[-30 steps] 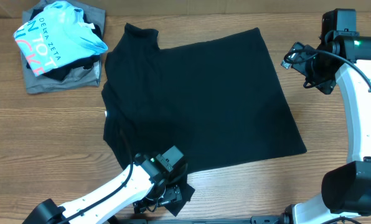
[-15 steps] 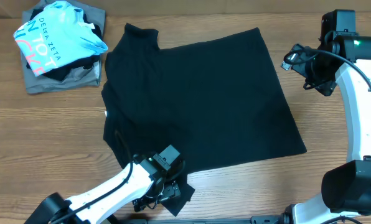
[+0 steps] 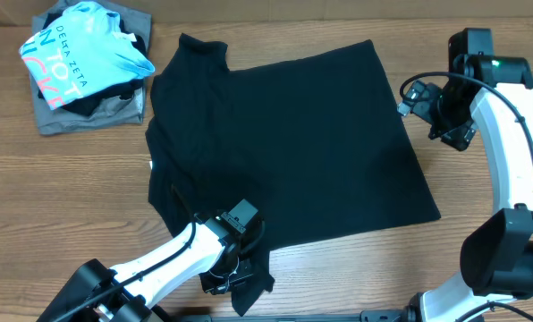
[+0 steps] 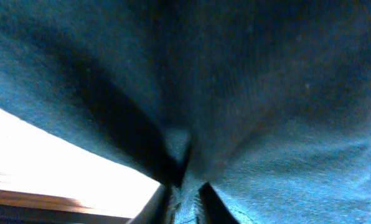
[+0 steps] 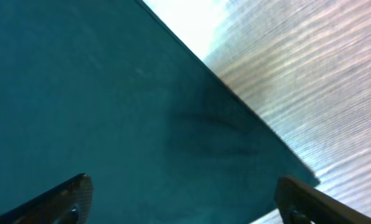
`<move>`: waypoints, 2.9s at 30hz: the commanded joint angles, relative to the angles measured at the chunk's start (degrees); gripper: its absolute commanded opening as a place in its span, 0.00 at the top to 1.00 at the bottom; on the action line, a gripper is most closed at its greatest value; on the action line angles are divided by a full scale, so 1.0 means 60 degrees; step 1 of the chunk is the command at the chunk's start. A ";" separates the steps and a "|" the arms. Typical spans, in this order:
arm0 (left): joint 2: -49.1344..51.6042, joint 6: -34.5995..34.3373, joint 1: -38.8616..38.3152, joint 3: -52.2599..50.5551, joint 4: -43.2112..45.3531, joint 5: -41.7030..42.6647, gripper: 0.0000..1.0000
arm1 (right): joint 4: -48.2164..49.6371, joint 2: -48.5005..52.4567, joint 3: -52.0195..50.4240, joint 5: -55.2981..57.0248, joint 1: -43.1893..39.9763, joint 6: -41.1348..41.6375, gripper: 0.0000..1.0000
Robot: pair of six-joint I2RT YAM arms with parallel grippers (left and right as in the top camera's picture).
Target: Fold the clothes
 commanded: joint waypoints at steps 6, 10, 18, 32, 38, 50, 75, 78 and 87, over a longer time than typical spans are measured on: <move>0.0448 0.0233 0.0044 -0.0408 0.0058 -0.0641 0.96 | 0.0579 -0.0033 -0.1592 0.0291 -0.0102 0.0641 0.18; 0.0448 0.0229 0.0055 -0.0408 -0.0113 -0.0637 0.96 | 0.0743 -0.0033 -0.2222 0.0576 -0.0248 0.1268 0.18; 0.0448 0.0375 0.0306 -0.0408 -0.0182 -0.0637 0.96 | 0.0051 -0.0036 -0.2521 0.0510 -0.0863 0.1687 0.21; 0.0448 0.0812 0.0612 -0.0408 -0.0138 -0.0554 0.96 | 0.1949 -0.0036 -0.5311 -0.0066 -0.1406 0.2218 0.24; 0.0448 0.0809 0.0612 -0.0408 -0.0153 -0.0561 0.96 | 0.2776 -0.0036 -0.6091 -0.0062 -0.1402 0.2222 0.36; 0.0448 0.1089 0.0612 -0.0408 -0.0433 -0.0528 0.96 | 0.3005 -0.0058 -0.6459 0.0135 -0.1428 0.2259 0.43; 0.0448 0.1341 0.0612 -0.0408 -0.0488 -0.0525 0.95 | 0.2718 -0.1399 -0.7016 0.0171 -0.1832 0.1719 0.22; 0.0448 0.1341 0.0612 -0.0408 -0.0499 -0.0528 0.95 | 0.3169 -0.1399 -0.7242 0.0040 -0.1832 0.1752 0.23; 0.0448 0.1486 0.0612 -0.0408 -0.0579 -0.0535 0.96 | 0.3741 -0.1399 -0.7730 0.0029 -0.1832 0.2014 0.40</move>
